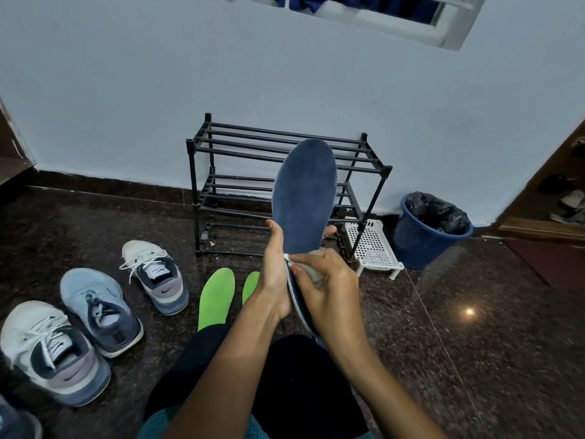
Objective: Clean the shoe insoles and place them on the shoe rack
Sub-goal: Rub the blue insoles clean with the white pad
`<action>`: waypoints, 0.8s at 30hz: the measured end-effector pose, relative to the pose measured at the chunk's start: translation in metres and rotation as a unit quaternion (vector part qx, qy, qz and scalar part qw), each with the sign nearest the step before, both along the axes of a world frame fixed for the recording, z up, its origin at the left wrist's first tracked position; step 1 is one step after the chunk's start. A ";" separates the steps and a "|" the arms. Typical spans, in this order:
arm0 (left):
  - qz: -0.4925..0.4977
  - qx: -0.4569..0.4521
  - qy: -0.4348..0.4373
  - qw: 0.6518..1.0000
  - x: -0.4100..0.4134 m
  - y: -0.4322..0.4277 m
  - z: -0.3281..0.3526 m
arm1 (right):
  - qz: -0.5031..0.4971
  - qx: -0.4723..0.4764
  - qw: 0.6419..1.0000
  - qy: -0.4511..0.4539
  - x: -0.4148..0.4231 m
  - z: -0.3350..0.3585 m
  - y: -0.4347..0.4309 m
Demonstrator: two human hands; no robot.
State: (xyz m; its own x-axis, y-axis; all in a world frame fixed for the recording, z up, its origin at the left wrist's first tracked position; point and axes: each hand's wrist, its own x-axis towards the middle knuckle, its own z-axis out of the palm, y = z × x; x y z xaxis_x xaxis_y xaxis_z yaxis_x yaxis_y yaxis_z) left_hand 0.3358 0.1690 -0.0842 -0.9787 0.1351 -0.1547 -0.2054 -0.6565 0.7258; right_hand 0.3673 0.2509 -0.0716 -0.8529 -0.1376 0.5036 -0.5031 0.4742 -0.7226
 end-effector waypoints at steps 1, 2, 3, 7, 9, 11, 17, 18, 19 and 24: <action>0.000 0.010 -0.003 1.000 0.000 0.000 -0.001 | 0.000 -0.002 1.000 0.005 0.002 -0.001 0.000; 0.000 0.016 -0.005 1.000 -0.001 0.000 -0.001 | -0.003 -0.002 1.000 0.010 0.003 -0.003 0.000; 0.001 0.012 -0.006 1.000 -0.001 0.000 -0.001 | -0.004 0.000 1.000 0.012 0.002 -0.003 0.000; 0.011 -0.010 -0.004 1.000 -0.001 0.002 -0.001 | -0.022 0.014 0.999 0.021 -0.011 0.004 0.003; 0.023 -0.001 -0.012 1.000 0.000 0.004 0.000 | -0.043 0.016 0.999 0.029 -0.020 0.006 0.004; 0.026 0.003 -0.015 1.000 0.000 0.004 0.000 | -0.051 0.015 0.998 0.033 -0.023 0.006 0.002; 0.007 -0.021 0.018 1.000 -0.002 0.001 -0.004 | -0.002 0.007 0.999 0.037 0.002 -0.001 -0.003; 0.006 -0.017 0.021 1.000 -0.003 0.001 -0.004 | 0.000 0.005 0.999 0.041 0.003 -0.002 -0.003; 0.002 -0.012 0.023 1.000 -0.003 0.002 -0.004 | -0.002 0.009 0.999 0.042 0.001 -0.002 -0.002; -0.006 0.022 0.032 0.999 -0.002 0.005 0.002 | -0.048 0.034 0.997 0.058 -0.018 0.002 0.006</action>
State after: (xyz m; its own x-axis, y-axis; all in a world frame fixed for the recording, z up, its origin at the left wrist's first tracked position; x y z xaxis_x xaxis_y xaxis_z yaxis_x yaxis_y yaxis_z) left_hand 0.3342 0.1740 -0.0824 -0.9847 0.1522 -0.0845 -0.1668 -0.6861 0.7081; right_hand 0.3496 0.2573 -0.0696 -0.7999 -0.0959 0.5924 -0.5321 0.5697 -0.6264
